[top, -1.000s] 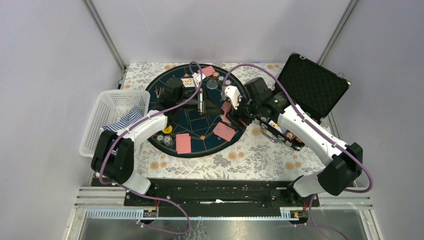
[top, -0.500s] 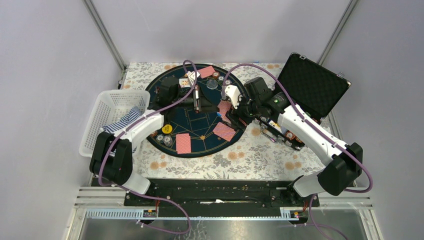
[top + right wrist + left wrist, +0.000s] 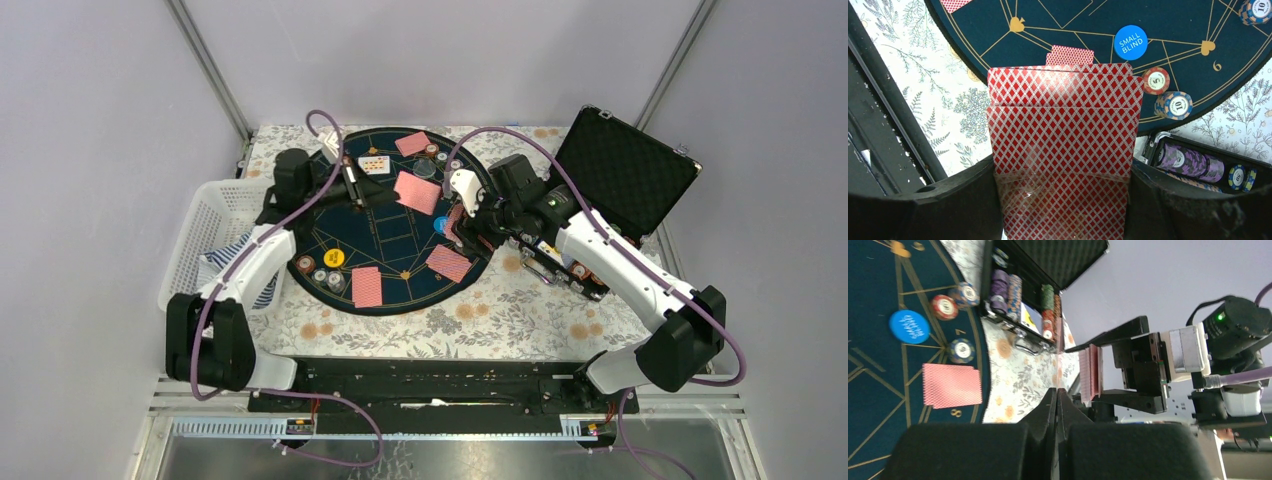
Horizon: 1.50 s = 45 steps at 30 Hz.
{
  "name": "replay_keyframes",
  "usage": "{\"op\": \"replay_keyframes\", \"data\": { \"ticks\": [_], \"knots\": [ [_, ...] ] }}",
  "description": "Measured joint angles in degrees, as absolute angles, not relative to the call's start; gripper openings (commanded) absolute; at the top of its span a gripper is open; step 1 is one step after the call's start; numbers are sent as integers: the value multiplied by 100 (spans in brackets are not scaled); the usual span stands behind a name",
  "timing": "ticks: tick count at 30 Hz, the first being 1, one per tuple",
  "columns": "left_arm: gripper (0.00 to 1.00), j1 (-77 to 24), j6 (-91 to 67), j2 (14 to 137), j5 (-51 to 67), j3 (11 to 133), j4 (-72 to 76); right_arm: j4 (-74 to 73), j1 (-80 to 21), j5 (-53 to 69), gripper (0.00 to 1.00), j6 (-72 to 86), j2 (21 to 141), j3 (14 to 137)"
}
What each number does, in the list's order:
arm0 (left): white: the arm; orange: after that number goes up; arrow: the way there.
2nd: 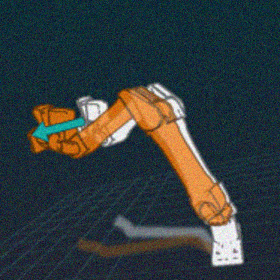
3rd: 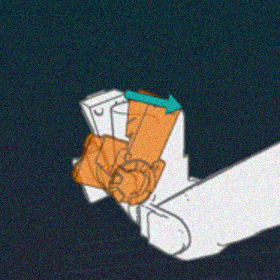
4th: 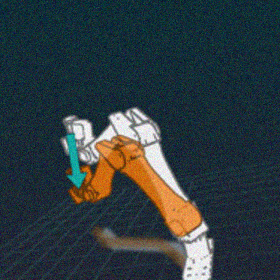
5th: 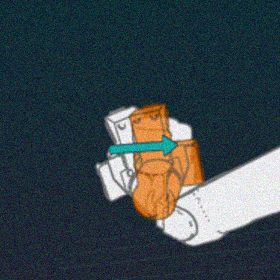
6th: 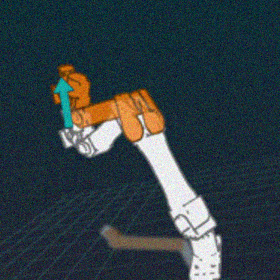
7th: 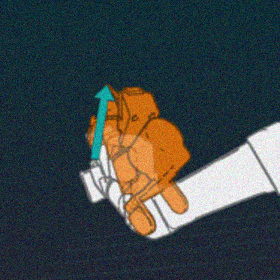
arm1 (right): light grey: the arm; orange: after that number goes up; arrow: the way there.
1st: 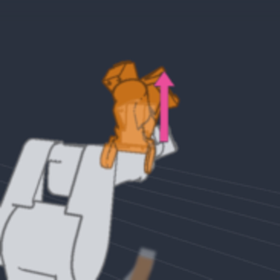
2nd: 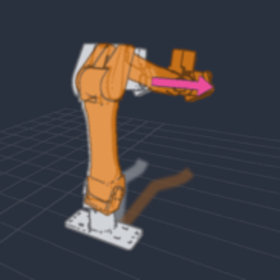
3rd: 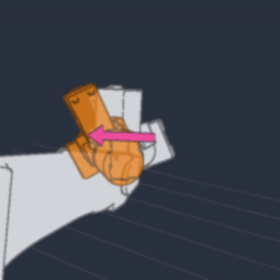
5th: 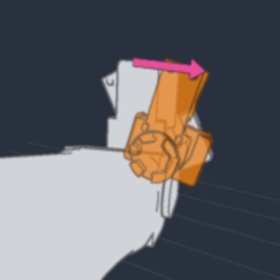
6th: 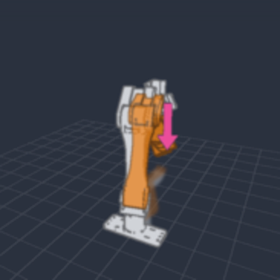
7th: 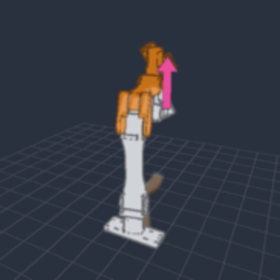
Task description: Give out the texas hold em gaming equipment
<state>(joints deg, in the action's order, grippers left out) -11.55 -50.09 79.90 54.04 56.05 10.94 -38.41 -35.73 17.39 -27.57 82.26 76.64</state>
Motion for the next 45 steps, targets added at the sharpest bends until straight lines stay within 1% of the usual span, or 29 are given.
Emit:
{"op": "replay_keyframes", "data": {
  "ticks": [6, 8, 11, 14, 18, 19, 20, 21, 24, 29, 32, 36, 40, 45],
  "knots": [
    [0, -521, -4451, 7728, 4945, 5682, 242, -3826, -3573, 1739, 0, -2727, 8221, 7658],
    [0, -408, -4040, 7743, 4466, 5900, -408, -3824, -3573, 1737, 0, -2716, 8221, 7658],
    [0, -381, -3380, 7789, 3448, 6364, -1304, -3824, -3573, 1737, 0, -2709, 8221, 7658],
    [0, -539, -2757, 7841, 2014, 6751, -1846, -3817, -3573, 1737, 0, -2696, 8221, 7651],
    [0, -1116, -2049, 8119, 71, 7013, -2141, -3785, -3573, 1739, 0, -2687, 8221, 7605],
    [0, -1247, -1916, 8250, -292, 7067, -2174, -3785, -3573, 1739, 0, -2681, 8221, 7596],
    [0, -1487, -1710, 8562, -906, 7199, -2248, -3785, -3573, 1739, 0, -2672, 8221, 7594],
    [0, -1496, -1699, 8580, -939, 7203, -2250, -3782, -3573, 1741, 0, -2672, 8221, 7594],
    [0, -1800, -1444, 9137, -1868, 7367, -2305, -3782, -3570, 1741, 0, -2670, 8221, 7592],
    [1, -2112, -1173, 10075, -3030, 7725, -2314, -3782, -3562, 1741, 0, -2670, 8221, 7588],
    [1, -2222, -1057, 10654, -3544, 8101, -2303, -3778, -3555, 1743, 0, -2670, 8221, 7577],
    [1, -2290, -996, 11375, -3900, 8667, -2309, -3769, -3533, 1752, 0, -2670, 8221, 7520],
    [0, -2314, -993, 11911, -3924, 9170, -2423, -3743, -3511, 1756, 0, -2668, 8221, 7474],
    [0, -2320, -1129, 12407, -3634, 9808, -2615, -3710, -3509, 1761, 0, -2668, 8221, 7456]
  ]
}}
